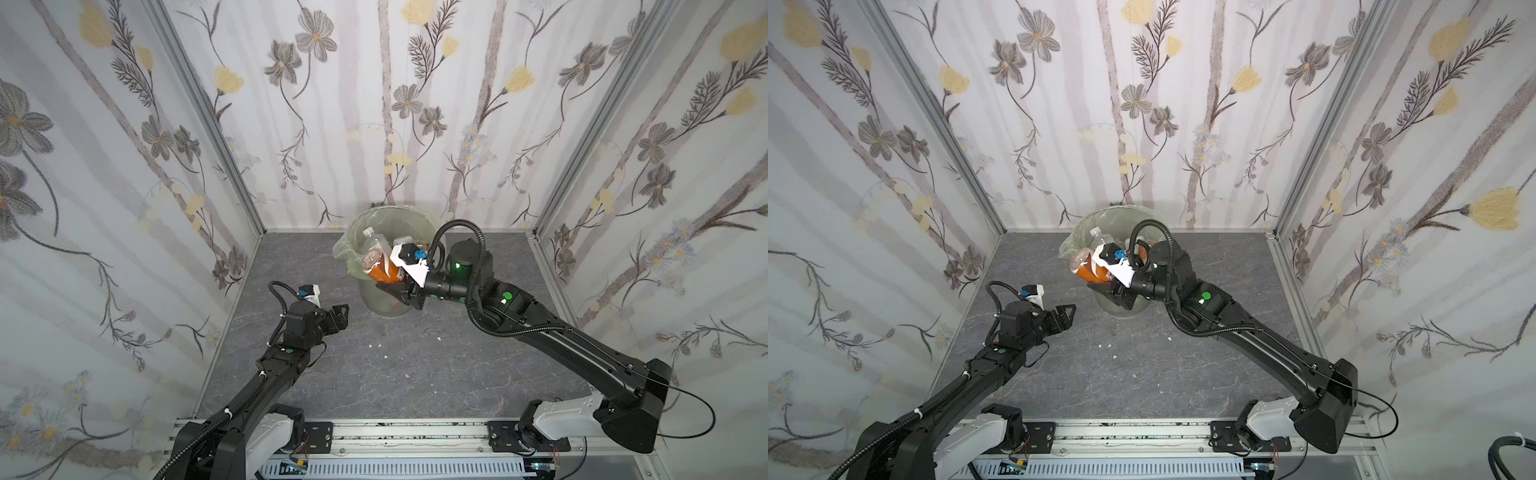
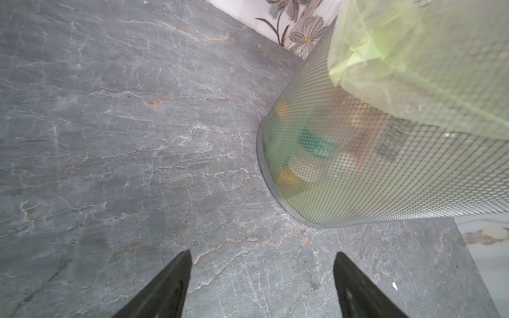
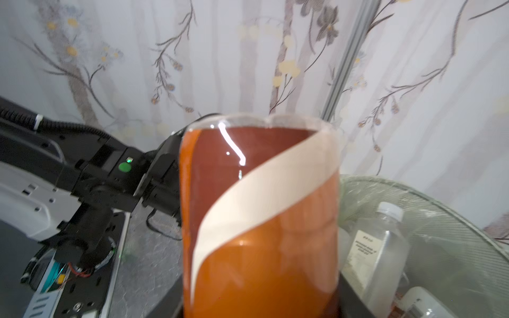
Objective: Put the plastic bottles in the bin
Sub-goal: 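Lift the second Nescafe bottle with the right gripper and carry it over the bin, then lower the Nescafe bottle into the bin and open the right gripper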
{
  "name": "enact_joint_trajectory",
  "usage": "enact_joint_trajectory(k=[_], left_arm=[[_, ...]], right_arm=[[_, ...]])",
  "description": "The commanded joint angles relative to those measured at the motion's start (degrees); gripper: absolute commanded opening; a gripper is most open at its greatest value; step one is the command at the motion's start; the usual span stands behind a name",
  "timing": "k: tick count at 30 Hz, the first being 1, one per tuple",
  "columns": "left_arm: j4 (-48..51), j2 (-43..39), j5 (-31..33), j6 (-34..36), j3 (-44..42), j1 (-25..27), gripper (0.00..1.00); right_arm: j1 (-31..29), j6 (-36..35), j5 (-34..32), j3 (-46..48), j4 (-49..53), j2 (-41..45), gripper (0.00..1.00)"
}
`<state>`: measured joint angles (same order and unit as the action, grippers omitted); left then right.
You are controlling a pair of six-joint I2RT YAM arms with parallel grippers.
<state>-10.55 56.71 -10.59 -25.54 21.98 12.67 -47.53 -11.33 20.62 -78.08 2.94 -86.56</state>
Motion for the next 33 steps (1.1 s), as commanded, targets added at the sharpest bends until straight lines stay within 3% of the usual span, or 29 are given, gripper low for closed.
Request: enact_joint_trajectory(k=[1,8,18,33], left_arm=[[0.13,-1.44,0.63,-0.5,-0.44,-0.19,0.86],[1.01,-2.25,0.58,-1.17,-0.08,-0.82,0.92],[2.06,-3.13,-1.59,-1.27,1.36,-1.31,0.99],[4.04,-4.6,-1.43,-1.0,3.07,-2.03,1.0]], right_arm=[[3.61,4.98,-0.07,-1.41,-8.54,0.12,0.49],[7.68,8.19,-6.76,-6.59,-12.2,-3.73,0.5],[10.83,11.24,-7.92,-11.17,-15.4,-13.89,0.51],[11.83,14.23,-11.39,-12.8,-11.91,-22.57,0.57]])
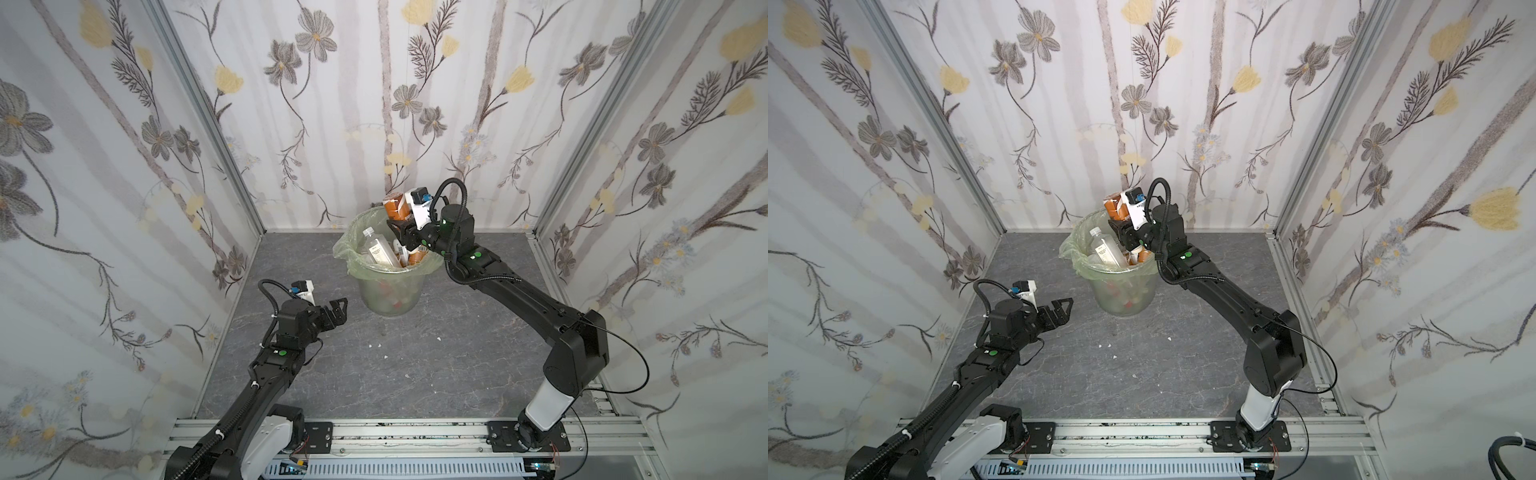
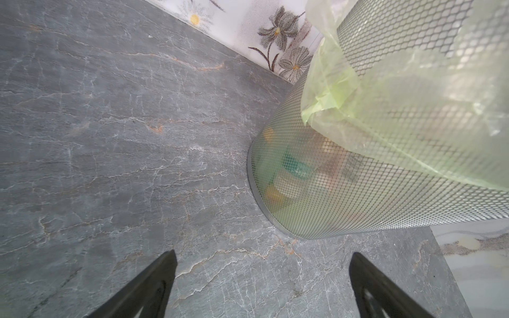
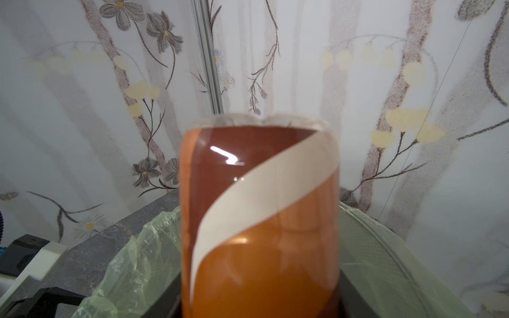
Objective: Put the plastic bottles in the bin
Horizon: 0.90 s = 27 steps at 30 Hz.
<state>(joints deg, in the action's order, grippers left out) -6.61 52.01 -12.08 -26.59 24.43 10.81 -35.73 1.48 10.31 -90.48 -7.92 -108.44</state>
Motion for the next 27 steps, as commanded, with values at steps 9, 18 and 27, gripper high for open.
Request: enact_joint_trajectory(k=[9,18,27], left_arm=[[0.19,0.29,0.93,0.13,0.97,-0.52,1.0],[0.28,0.08,5.66,0.47,1.02,-0.88,1.0],[-0.45,1.73,20.18,5.66,3.03,-1.07,1.0]], right_arm=[[0.03,1.62,-1.41,-0.25,0.82,-0.39,0.73],[0.01,0.52,-3.94,4.69,-0.27,5.51,0.79],[1.94,-4.63,-13.2,18.23,-3.85,18.75,0.91]])
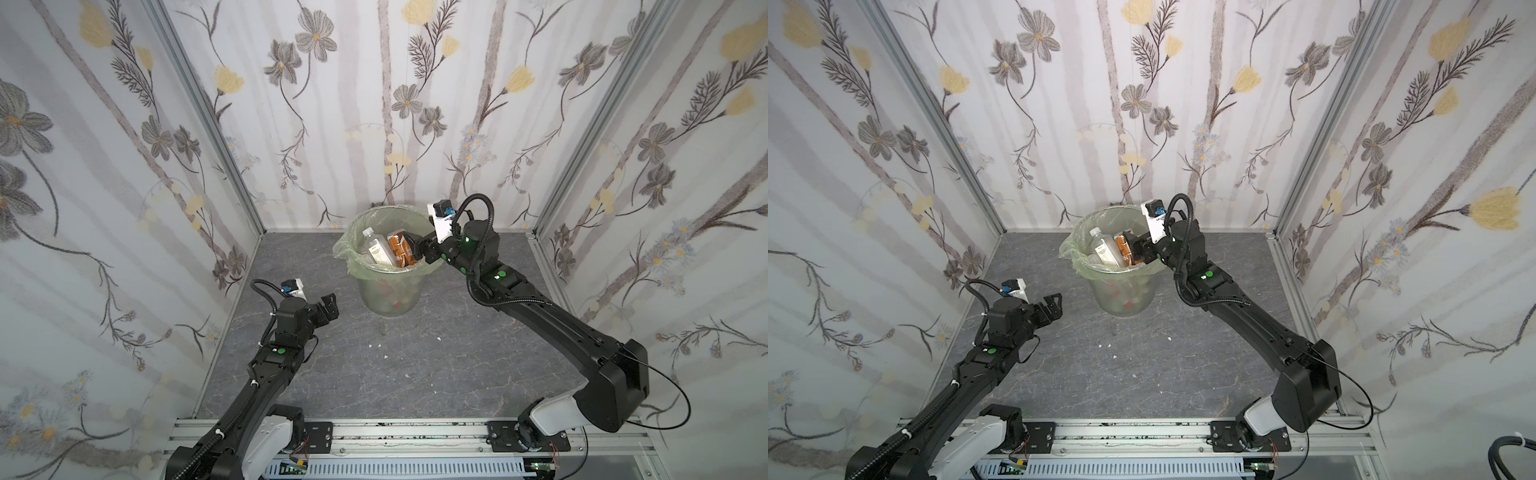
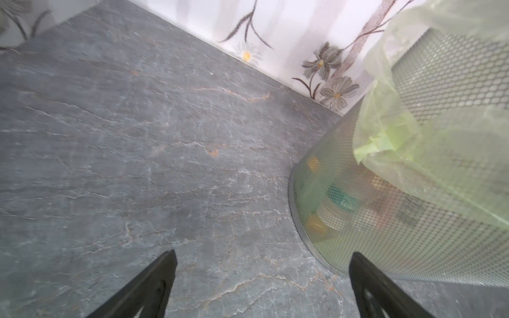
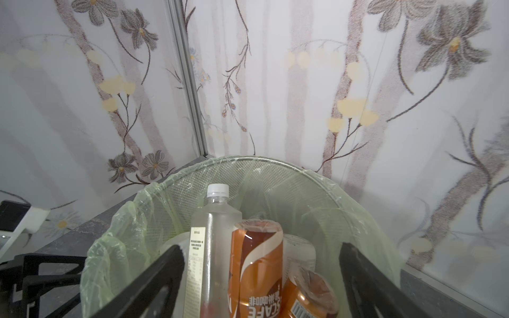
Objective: Put the plastic bottles in the bin
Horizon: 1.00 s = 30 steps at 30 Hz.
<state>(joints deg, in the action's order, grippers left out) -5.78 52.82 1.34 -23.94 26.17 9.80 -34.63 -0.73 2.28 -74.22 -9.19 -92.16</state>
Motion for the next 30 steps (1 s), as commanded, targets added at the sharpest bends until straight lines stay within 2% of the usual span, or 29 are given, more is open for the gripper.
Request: enact_joint_trajectory(k=[1,5,9,14,18,23,26,27,30], left_arm=[[-1.71,1.96,8.3,4.71,1.72,-0.08,1.0],[-9.39,5.1,12.83,8.95,0.57,-0.35,1.0],[-23.24,9.22,13.94,11.4,-3.1,-1.78,1.0],[-27.51,16.96,14.53,17.91,-1.66,-3.42,1.0],[-34.51,21.69,14.96,18.69,-3.62,-4.69,1.0],[-51.54,25.32,12.07,18.67,-10.63,-5.84,1.0],[-56.27,25.89,10.64,19.85,-11.92,-6.03,1.0],[-58.0,26.57,10.8,20.44,-12.12,-6.1,1.0],[-60.81,29.27,11.8,20.67,-11.41,-6.47,1.0]], right_arm=[[1.68,-2.73,-6.5,3.19,-2.43,3.73,0.91],[6.27,-2.5,-10.52,10.56,-4.69,8.4,1.0],[12.85,-1.14,-15.17,20.11,-10.43,12.26,1.0],[23.61,7.03,-19.45,32.83,-18.73,15.91,1.0],[29.64,7.81,-23.03,43.08,-28.15,16.8,1.0],[32.51,6.93,-21.93,50.81,-36.66,13.27,1.0],[32.52,5.92,-20.64,54.72,-44.28,11.31,1.0],[32.52,6.02,-20.13,54.09,-42.25,11.77,1.0],[32.74,6.08,-18.17,57.57,-52.65,9.26,1.0]])
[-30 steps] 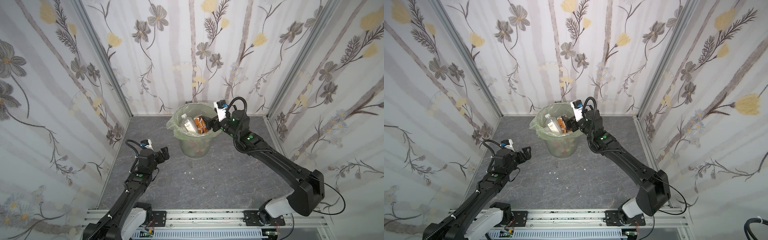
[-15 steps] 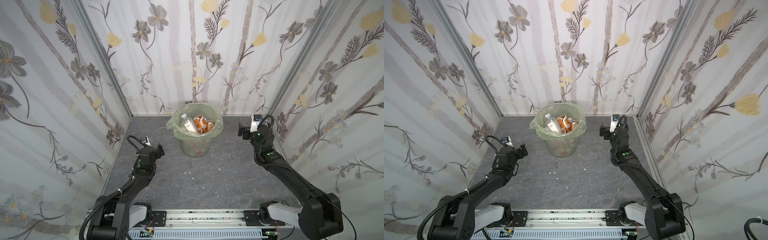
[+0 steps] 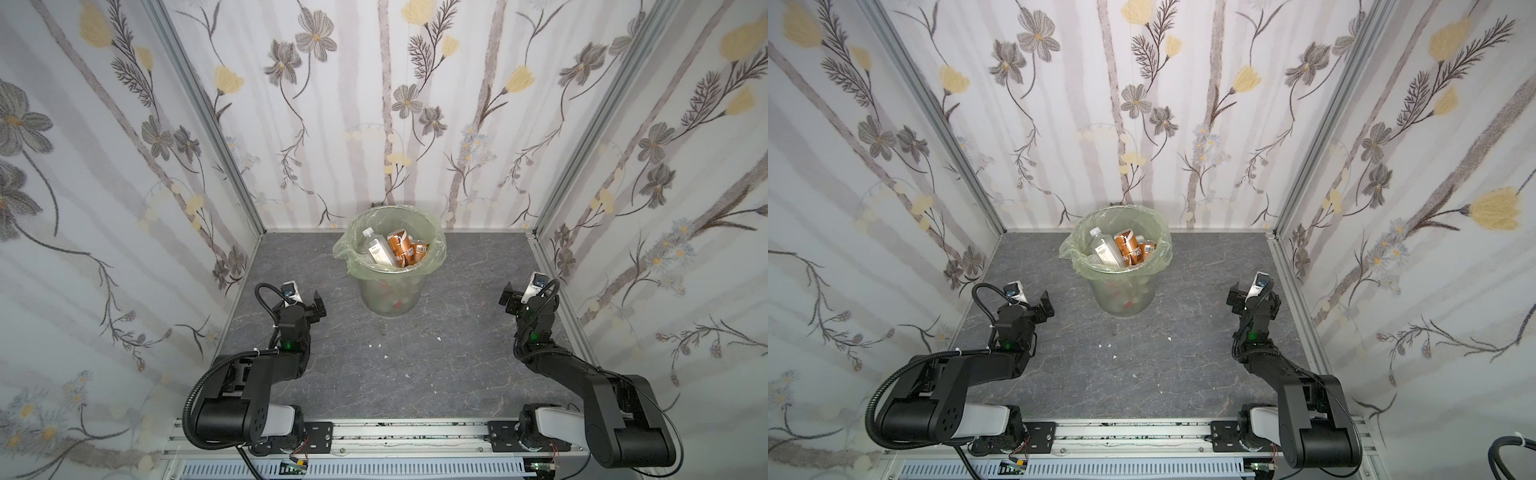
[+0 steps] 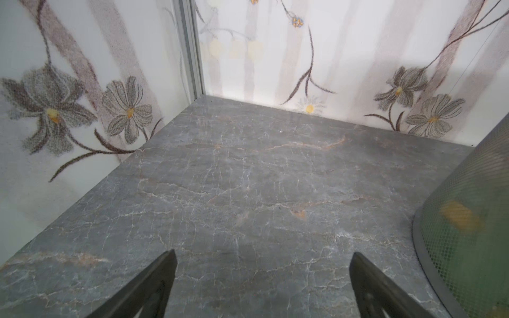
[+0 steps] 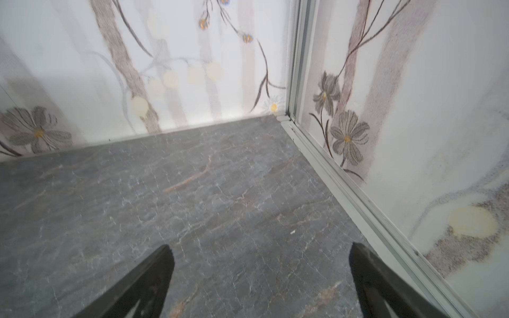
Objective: Put the plastic bottles in the bin
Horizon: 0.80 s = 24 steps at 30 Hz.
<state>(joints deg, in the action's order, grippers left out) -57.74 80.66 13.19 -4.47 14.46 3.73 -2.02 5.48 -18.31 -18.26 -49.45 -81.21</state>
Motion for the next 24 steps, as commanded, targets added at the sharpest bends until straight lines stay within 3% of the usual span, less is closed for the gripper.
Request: enact_joint_trajectory(k=[1,3,6,13,24], left_arm=[[-11.5,3.69,-0.74,0.56,0.27,-0.8,1.0],[-18.4,9.37,-1.19,0.48,-0.66,-0.78,1.0],[-22.84,10.14,0.77,-0.27,-2.74,-0.91,1.0],[-22.07,10.42,0.87,-0.28,-2.14,-1.0,1.0],[-21.72,10.4,1.05,-0.36,-1.89,-0.99,1.0]], right_arm=[[-0.05,-1.28,3.99,2.71,-17.1,-3.14,1.0],[-0.18,-1.57,5.21,4.07,-17.27,-2.22,1.0],[-0.03,-1.95,5.7,9.53,-32.21,-5.81,1.0],[0.09,-0.82,3.42,7.95,-26.69,-4.59,1.0],[-0.09,-1.39,4.3,7.79,-27.26,-5.01,1.0]])
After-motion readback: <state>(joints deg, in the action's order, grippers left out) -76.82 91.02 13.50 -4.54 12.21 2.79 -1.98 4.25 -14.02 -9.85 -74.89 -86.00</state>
